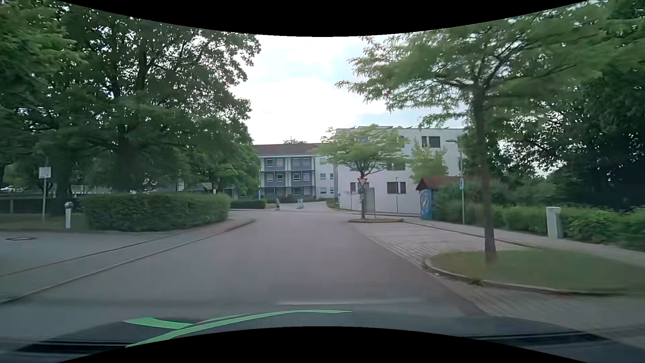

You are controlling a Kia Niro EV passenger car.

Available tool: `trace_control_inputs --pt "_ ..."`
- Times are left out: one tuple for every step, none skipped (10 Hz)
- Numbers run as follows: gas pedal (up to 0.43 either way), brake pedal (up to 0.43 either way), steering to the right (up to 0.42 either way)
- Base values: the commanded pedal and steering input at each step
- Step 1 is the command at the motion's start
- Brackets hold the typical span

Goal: Follow the waypoints while adhering to traffic rules and regulations

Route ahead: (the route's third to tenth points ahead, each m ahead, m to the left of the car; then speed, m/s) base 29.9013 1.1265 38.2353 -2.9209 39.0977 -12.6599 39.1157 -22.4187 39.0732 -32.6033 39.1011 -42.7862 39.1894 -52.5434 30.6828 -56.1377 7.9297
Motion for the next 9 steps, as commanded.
trace_control_inputs --pt "0.0 0.0 -0.001" --pt "0.0 0.0 -0.001" --pt "0.0 0.0 -0.001" --pt "0.0 0.0 -0.001" --pt "0.0 0.0 -0.002" --pt "0.0 0.006 -0.002" --pt "0.0 0.043 -0.003" --pt "0.0 0.061 -0.004" --pt "0.0 0.098 -0.004"
